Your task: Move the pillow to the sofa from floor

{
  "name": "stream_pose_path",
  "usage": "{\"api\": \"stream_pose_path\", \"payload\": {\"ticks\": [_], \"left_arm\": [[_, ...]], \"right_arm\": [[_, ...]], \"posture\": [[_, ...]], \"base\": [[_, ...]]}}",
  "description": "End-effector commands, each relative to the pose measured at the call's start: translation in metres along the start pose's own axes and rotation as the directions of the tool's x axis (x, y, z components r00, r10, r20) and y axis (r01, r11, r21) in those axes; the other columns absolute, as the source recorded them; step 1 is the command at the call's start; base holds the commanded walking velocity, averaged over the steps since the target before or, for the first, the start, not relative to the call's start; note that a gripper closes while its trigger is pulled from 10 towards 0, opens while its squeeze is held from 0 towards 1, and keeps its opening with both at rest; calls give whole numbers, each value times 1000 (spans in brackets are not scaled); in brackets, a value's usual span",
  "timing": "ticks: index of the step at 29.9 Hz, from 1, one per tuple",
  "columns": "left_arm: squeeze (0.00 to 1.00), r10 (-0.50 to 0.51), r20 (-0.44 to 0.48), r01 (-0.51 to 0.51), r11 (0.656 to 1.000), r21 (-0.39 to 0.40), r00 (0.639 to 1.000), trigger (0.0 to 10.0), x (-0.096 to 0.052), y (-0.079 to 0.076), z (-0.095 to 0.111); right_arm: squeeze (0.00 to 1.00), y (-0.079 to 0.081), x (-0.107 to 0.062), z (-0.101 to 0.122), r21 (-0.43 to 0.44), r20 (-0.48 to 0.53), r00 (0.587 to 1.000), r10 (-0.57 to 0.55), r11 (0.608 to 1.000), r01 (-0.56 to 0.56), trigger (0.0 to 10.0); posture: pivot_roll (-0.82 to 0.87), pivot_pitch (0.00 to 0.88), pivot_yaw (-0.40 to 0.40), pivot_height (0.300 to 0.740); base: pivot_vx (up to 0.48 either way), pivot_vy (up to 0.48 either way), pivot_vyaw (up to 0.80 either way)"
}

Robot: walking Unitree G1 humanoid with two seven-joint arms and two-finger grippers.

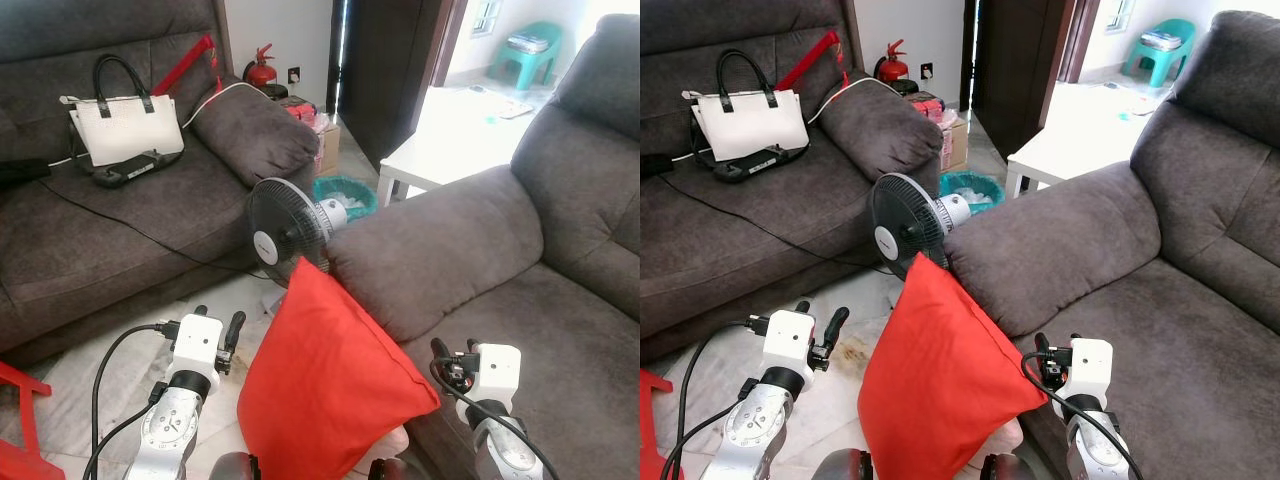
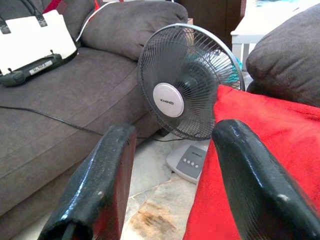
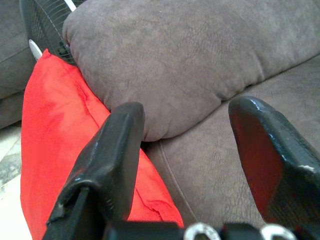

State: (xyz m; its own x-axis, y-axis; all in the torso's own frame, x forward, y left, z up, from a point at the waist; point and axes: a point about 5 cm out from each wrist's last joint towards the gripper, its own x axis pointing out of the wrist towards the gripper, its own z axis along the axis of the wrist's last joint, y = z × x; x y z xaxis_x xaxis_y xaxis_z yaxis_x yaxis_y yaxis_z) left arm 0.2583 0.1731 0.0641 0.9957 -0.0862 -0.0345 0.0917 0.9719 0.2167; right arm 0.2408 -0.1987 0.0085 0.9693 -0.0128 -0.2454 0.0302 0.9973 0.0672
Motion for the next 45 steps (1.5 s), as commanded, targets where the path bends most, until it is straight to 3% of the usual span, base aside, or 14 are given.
{"api": "stream_pose_path", "payload": {"ticks": [1,8,45], "left_arm": [[0,6,4,-6,1000,-4,1000,10000,1,1,0],[0,7,7,-7,1000,-7,1000,10000,2,0,1],[0,6,8,-6,1000,-13,1000,10000,3,-2,1]], "right_arm": [[0,-2,1,0,5,0,1000,-9,1000,9,10000],[0,-2,1,0,3,17,1000,1,1000,-1,10000],[0,3,2,-7,-31,-14,999,43,999,-44,10000]], "posture": [[118,3,-53,617],[119,3,-54,579],[121,7,-60,579]], "base": [[0,0,0],[0,0,0],[0,0,0]]}}
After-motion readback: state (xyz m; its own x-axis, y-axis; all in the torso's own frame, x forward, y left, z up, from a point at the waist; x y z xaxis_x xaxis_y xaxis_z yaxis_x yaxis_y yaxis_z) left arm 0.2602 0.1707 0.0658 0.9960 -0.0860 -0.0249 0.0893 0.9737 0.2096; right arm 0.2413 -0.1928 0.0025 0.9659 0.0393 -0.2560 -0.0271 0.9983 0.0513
